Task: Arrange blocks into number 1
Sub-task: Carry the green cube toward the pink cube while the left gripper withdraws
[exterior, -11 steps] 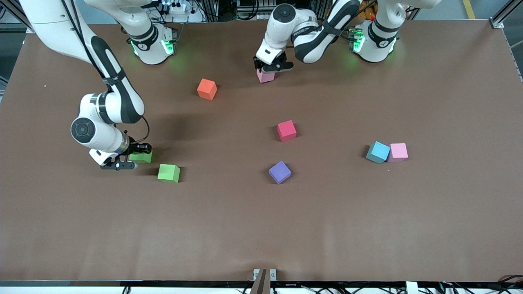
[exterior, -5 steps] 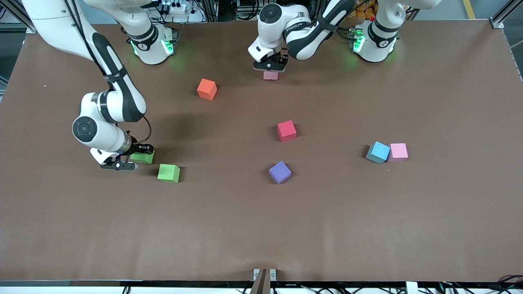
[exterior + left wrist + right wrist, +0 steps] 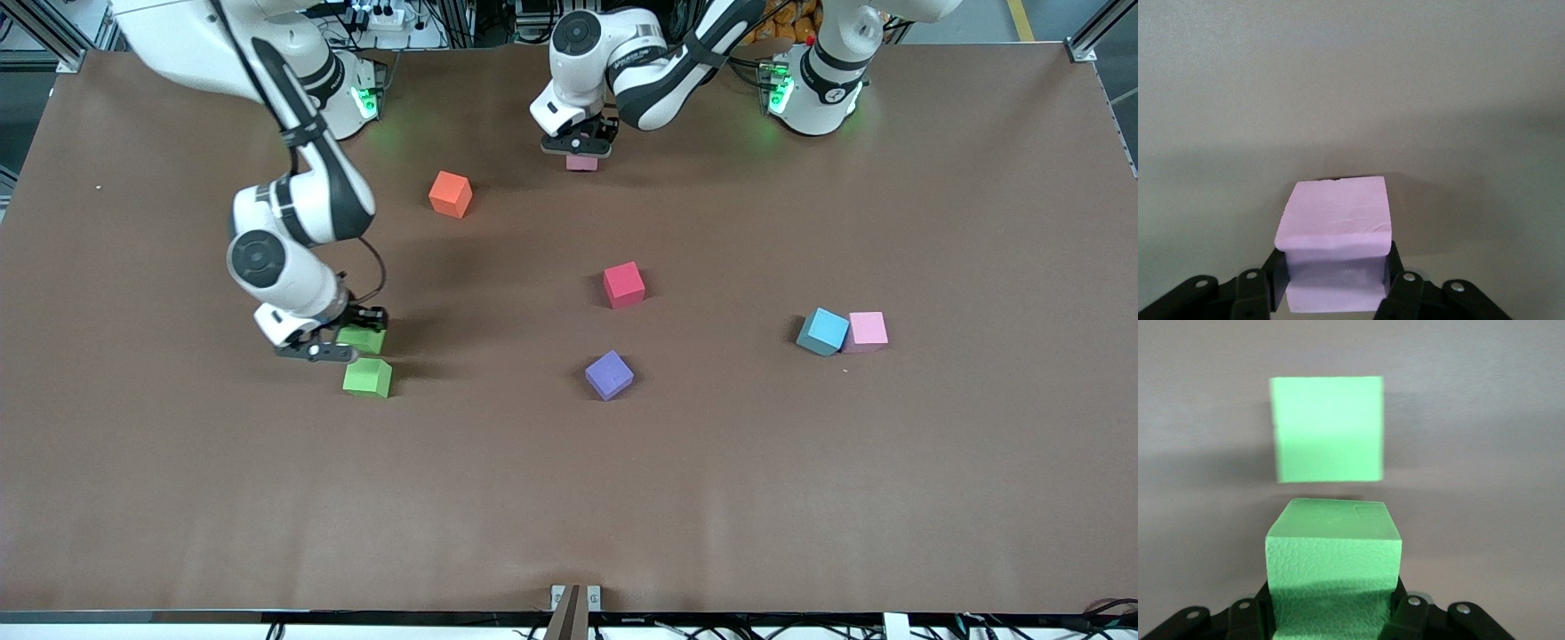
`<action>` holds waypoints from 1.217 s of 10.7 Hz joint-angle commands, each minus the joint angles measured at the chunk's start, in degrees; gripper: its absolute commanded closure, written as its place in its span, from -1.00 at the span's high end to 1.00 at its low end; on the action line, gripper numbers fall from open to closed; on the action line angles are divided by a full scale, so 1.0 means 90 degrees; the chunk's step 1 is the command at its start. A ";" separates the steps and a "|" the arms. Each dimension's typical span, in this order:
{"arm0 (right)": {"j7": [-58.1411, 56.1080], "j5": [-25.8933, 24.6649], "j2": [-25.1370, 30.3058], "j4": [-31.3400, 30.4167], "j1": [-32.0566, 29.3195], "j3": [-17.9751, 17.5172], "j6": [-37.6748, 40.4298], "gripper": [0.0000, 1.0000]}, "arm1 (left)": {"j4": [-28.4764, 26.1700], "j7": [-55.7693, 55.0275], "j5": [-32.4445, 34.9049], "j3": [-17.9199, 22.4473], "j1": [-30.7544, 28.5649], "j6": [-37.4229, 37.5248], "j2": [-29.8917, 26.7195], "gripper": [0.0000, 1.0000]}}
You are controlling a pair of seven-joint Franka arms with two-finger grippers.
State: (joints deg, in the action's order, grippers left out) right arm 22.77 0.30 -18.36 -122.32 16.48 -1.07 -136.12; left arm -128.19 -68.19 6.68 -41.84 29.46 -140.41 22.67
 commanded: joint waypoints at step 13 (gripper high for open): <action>0.1912 0.0318 0.0527 0.0719 0.0355 -0.1580 0.1072 -1.00 | 0.0785 0.0844 -0.0449 0.0273 -0.1074 0.2074 -0.1141 1.00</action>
State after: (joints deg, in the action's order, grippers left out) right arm 37.60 2.39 -13.64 -116.66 18.09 -15.16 -126.74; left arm -121.54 -65.06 4.38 -39.33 22.47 -124.71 15.39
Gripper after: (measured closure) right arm 0.374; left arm 0.000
